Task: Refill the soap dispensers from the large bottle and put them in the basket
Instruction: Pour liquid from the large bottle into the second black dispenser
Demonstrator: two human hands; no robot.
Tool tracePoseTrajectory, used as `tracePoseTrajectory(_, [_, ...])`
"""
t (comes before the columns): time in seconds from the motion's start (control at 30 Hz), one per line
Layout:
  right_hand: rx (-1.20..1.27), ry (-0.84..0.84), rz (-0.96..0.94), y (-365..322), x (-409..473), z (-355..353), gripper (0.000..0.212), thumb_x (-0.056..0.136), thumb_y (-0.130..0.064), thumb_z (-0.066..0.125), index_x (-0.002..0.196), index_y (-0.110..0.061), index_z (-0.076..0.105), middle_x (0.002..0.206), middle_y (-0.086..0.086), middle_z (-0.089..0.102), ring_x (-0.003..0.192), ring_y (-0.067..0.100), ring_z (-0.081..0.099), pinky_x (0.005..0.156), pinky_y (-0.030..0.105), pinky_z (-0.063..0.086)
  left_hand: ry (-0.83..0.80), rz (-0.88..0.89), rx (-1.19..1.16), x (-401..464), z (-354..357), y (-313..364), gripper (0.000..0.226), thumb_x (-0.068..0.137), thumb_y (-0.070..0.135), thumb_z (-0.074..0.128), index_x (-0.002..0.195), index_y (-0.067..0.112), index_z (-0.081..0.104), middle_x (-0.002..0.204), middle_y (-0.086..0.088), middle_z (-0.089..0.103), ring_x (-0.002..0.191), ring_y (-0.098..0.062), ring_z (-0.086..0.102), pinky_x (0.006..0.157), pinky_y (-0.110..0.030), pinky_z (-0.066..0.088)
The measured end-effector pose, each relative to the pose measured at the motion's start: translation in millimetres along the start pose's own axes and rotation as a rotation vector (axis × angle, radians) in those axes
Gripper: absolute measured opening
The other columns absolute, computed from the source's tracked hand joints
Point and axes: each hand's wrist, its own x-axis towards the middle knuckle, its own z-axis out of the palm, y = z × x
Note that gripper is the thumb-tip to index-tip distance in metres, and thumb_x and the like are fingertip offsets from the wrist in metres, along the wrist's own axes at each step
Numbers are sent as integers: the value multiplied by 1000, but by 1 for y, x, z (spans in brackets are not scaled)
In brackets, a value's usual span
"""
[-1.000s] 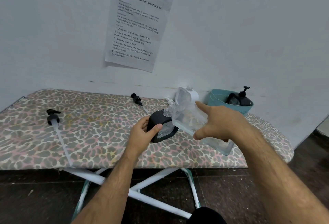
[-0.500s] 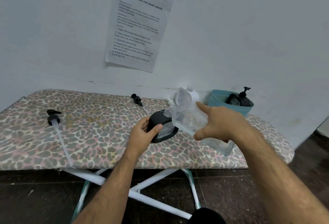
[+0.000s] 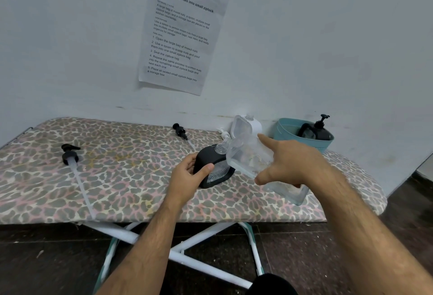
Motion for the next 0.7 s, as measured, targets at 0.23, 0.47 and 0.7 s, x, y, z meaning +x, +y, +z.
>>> tracePoseTrajectory(0.23, [1, 5, -3, 1, 1, 1, 107, 67, -63, 73, 154, -44, 14, 70, -13, 60, 51, 6, 61, 70, 35, 60, -3, 4, -27, -2, 1, 4, 39, 82, 33, 77, 118, 29, 61, 116, 7, 68, 110, -11, 65, 92, -31, 56])
tracePoseTrajectory(0.47, [-5, 5, -2, 1, 1, 0, 107, 67, -63, 72, 154, -43, 14, 66, -12, 60, 48, 6, 60, 69, 34, 59, -6, 11, -45, -4, 2, 8, 33, 83, 30, 76, 112, 34, 60, 112, 12, 67, 105, -6, 65, 79, -19, 55])
tracePoseTrajectory(0.7, [2, 2, -2, 1, 2, 0, 107, 67, -63, 73, 154, -44, 14, 67, -13, 59, 50, 6, 62, 70, 35, 60, -7, 15, -62, -6, 2, 10, 31, 85, 26, 76, 110, 33, 59, 108, 14, 67, 101, -3, 65, 72, -14, 54])
